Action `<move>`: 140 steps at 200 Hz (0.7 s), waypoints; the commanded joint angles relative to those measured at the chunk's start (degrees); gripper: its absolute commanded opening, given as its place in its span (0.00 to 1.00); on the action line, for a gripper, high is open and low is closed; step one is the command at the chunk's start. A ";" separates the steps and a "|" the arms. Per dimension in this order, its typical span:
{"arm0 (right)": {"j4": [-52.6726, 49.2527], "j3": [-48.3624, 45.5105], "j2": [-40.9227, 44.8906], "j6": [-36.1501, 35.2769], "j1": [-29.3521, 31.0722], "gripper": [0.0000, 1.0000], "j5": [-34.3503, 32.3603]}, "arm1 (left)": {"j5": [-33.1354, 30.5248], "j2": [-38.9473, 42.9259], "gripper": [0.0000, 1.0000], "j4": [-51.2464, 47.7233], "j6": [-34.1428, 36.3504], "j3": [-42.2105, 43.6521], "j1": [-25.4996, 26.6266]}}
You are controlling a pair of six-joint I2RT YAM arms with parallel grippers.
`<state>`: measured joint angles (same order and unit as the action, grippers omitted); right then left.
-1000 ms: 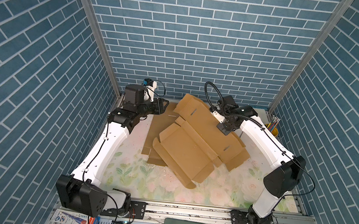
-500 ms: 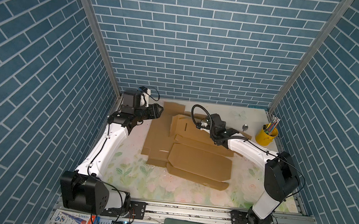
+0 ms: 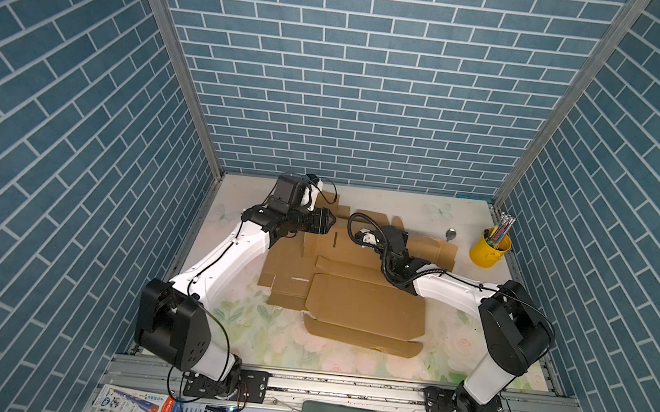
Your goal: Fold the paper box
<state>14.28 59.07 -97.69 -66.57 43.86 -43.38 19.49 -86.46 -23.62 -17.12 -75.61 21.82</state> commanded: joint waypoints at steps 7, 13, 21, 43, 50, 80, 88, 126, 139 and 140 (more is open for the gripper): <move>4.12 -1.15 3.00 -3.26 0.29 0.00 -2.00 | 1.47 -2.90 0.67 2.37 -1.45 -3.20 0.78; 4.18 -1.15 2.89 -3.42 0.34 0.00 -2.13 | 1.73 -3.60 0.67 3.11 -2.02 -3.29 0.77; 4.78 -1.23 2.73 -3.73 0.47 0.00 -2.44 | 2.34 -4.68 0.67 4.14 -2.68 -3.50 0.76; 7.92 -2.18 2.21 -5.12 0.59 0.00 -3.10 | 3.36 -7.33 0.69 6.33 -3.62 -4.40 0.91; 8.58 -2.20 1.98 -5.53 0.62 0.00 -3.42 | 3.36 -8.07 0.70 6.31 -3.33 -4.98 0.85; 13.22 -2.89 1.27 -7.59 1.13 0.00 -4.50 | 4.02 -11.58 0.70 5.51 -2.49 -6.69 0.86; 14.24 -2.97 1.02 -8.03 1.23 0.00 -4.69 | 4.57 -12.28 0.69 5.72 -2.89 -6.38 0.94; 16.08 -2.91 -0.13 -8.16 1.49 0.00 -5.14 | 9.17 -12.33 0.64 13.20 -8.20 -1.68 1.90; 16.57 -2.91 -0.56 -8.21 1.50 0.00 -5.02 | 10.62 -12.47 0.62 15.24 -9.55 -0.59 1.95; 16.70 -3.00 -0.61 -8.26 1.50 0.00 -5.04 | 10.73 -12.44 0.62 15.34 -9.62 -0.50 1.93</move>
<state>25.78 57.34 -97.01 -73.56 45.01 -46.72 25.96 -99.00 -13.63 -23.33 -78.39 22.87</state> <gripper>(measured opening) 0.056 0.631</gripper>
